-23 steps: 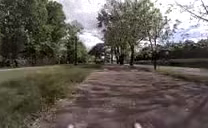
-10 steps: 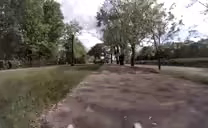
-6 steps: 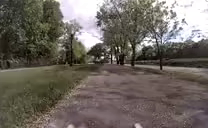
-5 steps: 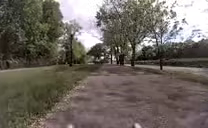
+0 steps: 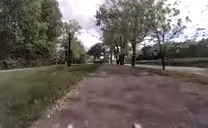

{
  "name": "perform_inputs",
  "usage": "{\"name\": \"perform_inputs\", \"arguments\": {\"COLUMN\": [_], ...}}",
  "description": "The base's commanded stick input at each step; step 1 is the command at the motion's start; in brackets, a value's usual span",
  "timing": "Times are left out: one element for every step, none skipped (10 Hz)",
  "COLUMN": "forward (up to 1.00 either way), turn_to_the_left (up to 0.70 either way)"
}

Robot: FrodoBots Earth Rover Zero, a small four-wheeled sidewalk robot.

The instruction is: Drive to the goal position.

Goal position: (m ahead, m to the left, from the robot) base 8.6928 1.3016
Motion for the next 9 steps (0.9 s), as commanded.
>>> {"name": "perform_inputs", "arguments": {"forward": [1.00,1.00,1.00,1.00,1.00,1.00,1.00,1.00,1.00], "turn_to_the_left": [0.00,0.00,0.00,0.00,0.00,0.00,0.00,0.00,0.00]}}
